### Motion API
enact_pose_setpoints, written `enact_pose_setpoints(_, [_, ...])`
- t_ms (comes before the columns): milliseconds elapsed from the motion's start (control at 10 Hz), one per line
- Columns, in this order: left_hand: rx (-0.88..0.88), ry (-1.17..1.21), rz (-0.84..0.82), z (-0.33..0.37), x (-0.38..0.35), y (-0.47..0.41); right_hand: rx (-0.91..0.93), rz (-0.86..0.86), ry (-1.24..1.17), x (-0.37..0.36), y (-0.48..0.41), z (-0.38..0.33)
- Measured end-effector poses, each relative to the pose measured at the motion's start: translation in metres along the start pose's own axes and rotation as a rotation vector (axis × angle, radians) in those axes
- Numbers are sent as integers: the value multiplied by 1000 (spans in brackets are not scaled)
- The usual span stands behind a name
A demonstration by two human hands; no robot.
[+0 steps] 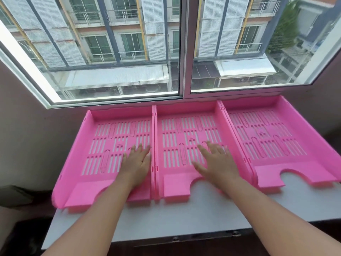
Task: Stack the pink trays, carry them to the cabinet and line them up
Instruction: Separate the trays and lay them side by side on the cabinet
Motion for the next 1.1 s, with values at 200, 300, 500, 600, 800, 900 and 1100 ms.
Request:
enact_pose_setpoints(200, [25, 340, 136, 40, 4, 59, -171, 295, -132, 31, 37, 52])
enact_pose_setpoints(300, [92, 422, 164, 52, -11, 73, -242, 168, -369, 19, 54, 71])
enact_pose_setpoints(500, [175, 479, 243, 50, -33, 76, -207, 272, -659, 3, 60, 81])
enact_pose_setpoints(600, [153, 506, 276, 47, -32, 75, -154, 275, -654, -1, 60, 82])
enact_pose_setpoints(800, [149, 483, 289, 48, -35, 72, -129, 347, -638, -1, 56, 83])
enact_pose_setpoints(900, [155, 485, 265, 46, -34, 70, -149, 352, -628, 1, 55, 83])
enact_pose_setpoints(1100, [134, 426, 249, 53, -22, 80, -136, 107, -752, 17, 63, 82])
Point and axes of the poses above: each hand's wrist, its own y-axis away from the middle knuckle, its own x-axis out of the back of the hand, z = x × y, the point moved 5 cm from there along -y, towards the middle knuckle, and after that the axes turned 4 degrees about -z, right-handed, at the moved point
